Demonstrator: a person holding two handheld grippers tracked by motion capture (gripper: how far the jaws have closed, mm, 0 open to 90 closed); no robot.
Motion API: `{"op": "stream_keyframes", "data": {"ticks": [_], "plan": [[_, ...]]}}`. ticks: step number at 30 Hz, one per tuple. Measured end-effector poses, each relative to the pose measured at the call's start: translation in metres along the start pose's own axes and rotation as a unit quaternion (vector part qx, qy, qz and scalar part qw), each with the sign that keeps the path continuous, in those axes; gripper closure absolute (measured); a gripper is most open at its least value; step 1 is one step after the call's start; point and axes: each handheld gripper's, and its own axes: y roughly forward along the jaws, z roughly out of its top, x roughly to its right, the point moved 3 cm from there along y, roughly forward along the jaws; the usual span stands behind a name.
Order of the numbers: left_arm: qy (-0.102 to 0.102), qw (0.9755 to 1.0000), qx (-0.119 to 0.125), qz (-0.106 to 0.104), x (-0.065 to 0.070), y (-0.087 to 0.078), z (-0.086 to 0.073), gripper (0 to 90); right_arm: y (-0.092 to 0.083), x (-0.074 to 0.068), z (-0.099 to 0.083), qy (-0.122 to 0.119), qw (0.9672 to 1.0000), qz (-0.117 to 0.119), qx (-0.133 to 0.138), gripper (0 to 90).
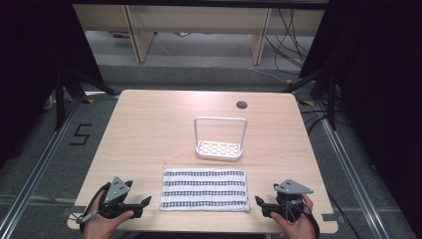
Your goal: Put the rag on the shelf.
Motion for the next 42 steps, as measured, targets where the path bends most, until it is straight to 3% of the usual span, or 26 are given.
{"op": "stream_keyframes", "data": {"ticks": [14,18,21,23,25,26,27,28,30,31,35,36,38,39,41,42], "plan": [[0.012,0.9999,-0.005,0.000,-0.002,0.004,-0.001,15.8,0.000,0.004,-0.001,-0.001,1.0000,0.001,0.000,21.0],[-0.001,1.0000,-0.001,0.000,-0.003,0.004,-0.001,15.7,0.000,0.004,-0.001,0.004,1.0000,0.002,-0.002,21.4],[0.001,1.0000,-0.005,0.000,-0.003,0.003,-0.001,15.7,0.000,0.004,-0.001,0.000,1.0000,0.006,0.001,21.5],[-0.012,0.9999,0.012,-0.003,0.000,0.005,0.001,15.9,0.000,0.003,0.000,-0.004,1.0000,0.009,0.002,21.8],[-0.001,1.0000,0.004,-0.006,-0.001,0.004,0.002,16.3,0.000,0.001,0.000,-0.008,0.9998,0.020,-0.004,22.3],[-0.013,0.9997,0.016,-0.012,0.002,0.006,0.003,16.4,-0.001,-0.001,0.000,-0.003,0.9998,0.018,-0.003,22.4],[0.001,0.9999,0.004,-0.014,0.001,0.005,0.003,16.4,-0.001,-0.001,0.000,-0.003,0.9998,0.018,-0.003,22.4],[-0.018,0.9996,0.017,-0.014,0.005,0.007,0.005,16.5,-0.001,-0.001,0.001,-0.003,0.9998,0.018,-0.003,22.7],[-0.016,0.9995,0.021,-0.020,0.006,0.008,0.008,16.5,-0.001,-0.002,0.001,-0.009,0.9998,0.017,0.003,22.8],[-0.005,0.9996,0.018,-0.022,0.007,0.009,0.011,16.6,0.000,-0.005,0.002,-0.005,0.9997,0.023,0.002,23.0],[-0.005,0.9991,0.029,-0.029,0.013,0.013,0.019,16.3,0.000,-0.009,0.003,-0.011,0.9996,0.027,0.002,23.8],[0.007,0.9990,0.028,-0.034,0.016,0.014,0.025,16.4,0.000,-0.011,0.004,-0.018,0.9992,0.034,0.007,24.7],[0.006,0.9986,0.035,-0.039,0.019,0.016,0.029,16.4,0.001,-0.014,0.005,-0.024,0.9986,0.046,0.007,25.1],[0.018,0.9986,0.030,-0.040,0.022,0.018,0.035,16.3,0.000,-0.014,0.005,-0.023,0.9988,0.041,0.009,25.3],[0.018,0.9983,0.034,-0.043,0.025,0.020,0.038,16.4,0.000,-0.015,0.004,-0.022,0.9987,0.044,0.008,25.6],[0.028,0.9981,0.027,-0.047,0.028,0.025,0.044,16.4,0.000,-0.015,0.005,-0.019,0.9986,0.049,0.010,26.3]]}}
